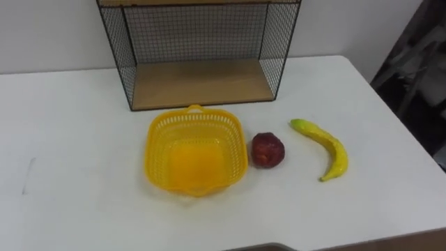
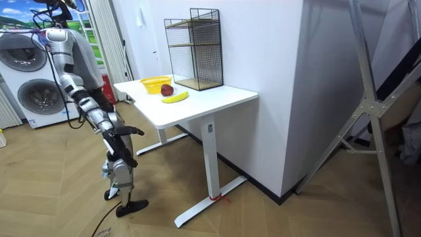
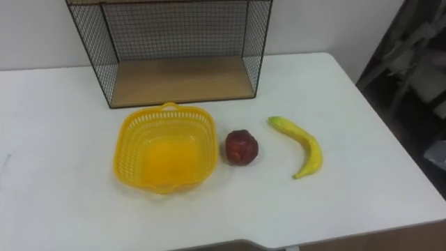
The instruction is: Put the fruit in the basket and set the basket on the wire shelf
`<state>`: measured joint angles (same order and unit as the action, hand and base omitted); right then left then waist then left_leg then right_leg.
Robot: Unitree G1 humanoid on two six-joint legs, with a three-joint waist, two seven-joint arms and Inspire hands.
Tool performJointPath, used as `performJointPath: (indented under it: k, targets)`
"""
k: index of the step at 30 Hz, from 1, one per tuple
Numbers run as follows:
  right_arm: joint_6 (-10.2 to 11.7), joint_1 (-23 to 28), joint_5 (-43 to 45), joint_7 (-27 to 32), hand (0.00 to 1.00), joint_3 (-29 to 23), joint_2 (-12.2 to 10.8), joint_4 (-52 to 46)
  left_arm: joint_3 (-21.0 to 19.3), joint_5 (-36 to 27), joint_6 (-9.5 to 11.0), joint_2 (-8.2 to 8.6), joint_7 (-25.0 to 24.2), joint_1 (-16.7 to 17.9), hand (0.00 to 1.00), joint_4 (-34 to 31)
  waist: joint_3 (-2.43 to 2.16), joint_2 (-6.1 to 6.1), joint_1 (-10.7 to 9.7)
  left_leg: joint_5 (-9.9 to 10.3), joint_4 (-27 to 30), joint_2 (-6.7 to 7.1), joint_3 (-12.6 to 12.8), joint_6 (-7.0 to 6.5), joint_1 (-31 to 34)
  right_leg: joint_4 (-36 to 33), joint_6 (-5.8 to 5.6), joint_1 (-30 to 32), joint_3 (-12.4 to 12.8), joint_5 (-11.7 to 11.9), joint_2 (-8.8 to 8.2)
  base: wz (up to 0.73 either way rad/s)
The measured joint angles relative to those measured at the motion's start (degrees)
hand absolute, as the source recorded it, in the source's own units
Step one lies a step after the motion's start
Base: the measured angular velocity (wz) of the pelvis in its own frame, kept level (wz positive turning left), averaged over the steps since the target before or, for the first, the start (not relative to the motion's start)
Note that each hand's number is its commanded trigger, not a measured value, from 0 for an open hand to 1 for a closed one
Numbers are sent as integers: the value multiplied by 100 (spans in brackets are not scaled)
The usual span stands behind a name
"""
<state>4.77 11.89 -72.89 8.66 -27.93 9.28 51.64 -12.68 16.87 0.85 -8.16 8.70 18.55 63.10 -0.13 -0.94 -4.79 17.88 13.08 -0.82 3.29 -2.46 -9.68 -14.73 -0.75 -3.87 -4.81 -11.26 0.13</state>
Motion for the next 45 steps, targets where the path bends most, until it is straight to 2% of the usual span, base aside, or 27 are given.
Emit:
performJointPath:
  k: [1, 3, 6, 10, 11, 12, 15, 19, 22, 23, 25, 27, 33, 36, 40, 45]
  targets:
    - [28, 8, 32, 116, 0, -81, -1, -126, -53, 2, 16, -6, 13, 1, 0, 0, -7, -17, -15, 0, -11, 4, 1, 0, -3, -4, 0, 5, 3, 0, 0, -5]
    - [87, 220, 147, 710, 0, -237, 2, -1174, -128, 6, 41, -39, 75, 57, 0, -115, -12, -51, -37, -3, -21, 13, 60, -2, 17, -51, -2, 75, 35, 0, -2, -12]
    - [224, 294, 484, 1259, 0, -332, 26, -2265, -257, 31, 54, -54, 110, 133, 0, -259, -12, -104, -134, -13, -29, 19, 82, -2, 40, -98, -4, 134, 70, -5, -2, -8]
    - [448, 268, 1686, 2251, 0, -489, 100, -3647, -259, 100, 100, -151, 164, 143, 0, -278, 17, -237, -206, -26, -29, 22, 93, 2, 112, -84, -3, 189, 51, -6, -3, 2]
    - [455, 265, 1970, 2493, 0, -490, 183, -3924, -260, 118, 99, -162, 176, 180, 0, -359, 29, -286, -234, -29, -35, 24, 82, 1, 134, -63, -4, 202, 51, -3, -1, 4]
    - [470, 267, 2291, 2665, 0, -523, 260, -4179, -260, 144, 101, -156, 178, 239, 0, -424, 22, -303, -239, -30, -43, 22, 71, 1, 144, -20, -11, 192, 66, 6, 8, 0]
    - [625, 169, 2898, 2932, 0, -524, 397, -4772, -169, 147, 101, -182, 181, 220, 0, -395, 18, -280, -197, -37, -64, 20, 105, -12, 195, -8, -19, 262, 106, 26, 15, -8]
    - [637, 51, 3971, 2930, 0, -358, 447, -5291, 15, 355, 96, -194, 160, 118, 0, -362, 9, -208, -75, -45, -35, 20, 175, -20, 287, 3, -18, 384, 145, 53, 19, -9]
    - [599, -152, 4761, 2692, 0, 66, 550, -5440, 283, 390, 40, -195, 51, 101, 0, -401, 15, -171, 40, -46, -39, 7, 230, -19, 258, 13, -15, 376, 190, 59, 27, -8]
    - [524, -258, 4936, 2506, 0, 265, 601, -5449, 358, 398, 13, -196, 47, 97, 0, -412, 19, -177, 55, -47, -46, 1, 213, -17, 241, 16, -15, 354, 176, 59, 28, 6]
    - [410, -450, 5068, 2225, 0, 548, 639, -5459, 419, 401, -58, -197, 19, 84, 0, -413, 23, -179, 65, -52, -46, -41, 184, -8, 227, 19, -15, 327, 148, 59, 25, 9]
    - [313, -574, 5067, 1801, 0, 867, 779, -5459, 500, 408, -116, -208, -45, 64, 0, -418, 33, -187, 131, -53, -60, -42, 135, -8, 202, 81, -13, 262, 146, 60, 27, 10]
    - [260, -622, 5272, 655, 0, 1306, 865, -5413, 565, 407, -134, -196, -231, 12, 0, -404, 50, -215, 385, -57, -62, -50, 108, 0, 209, 127, -1, 215, 49, 75, 33, 8]
    - [250, -640, 5350, 119, 0, 1620, 937, -5244, 617, 408, -155, -201, -306, 11, 0, -407, 45, -222, 423, -58, -48, -55, 61, 2, 209, 149, 7, 177, -6, 80, 24, 8]
    - [6, -640, 5368, -336, 0, 1844, 938, -5153, 619, 407, -176, -203, -352, -36, 0, -418, 41, -256, 527, -72, -50, -55, 31, 11, 218, 154, 15, 173, -37, 87, 14, 2]
    - [6, -658, 5370, -821, 0, 2028, 939, -5153, 724, 408, -178, -278, -467, -35, 0, -423, 47, -294, 551, -78, -43, -53, -102, 21, 215, 219, 19, 86, -181, 95, 0, 14]
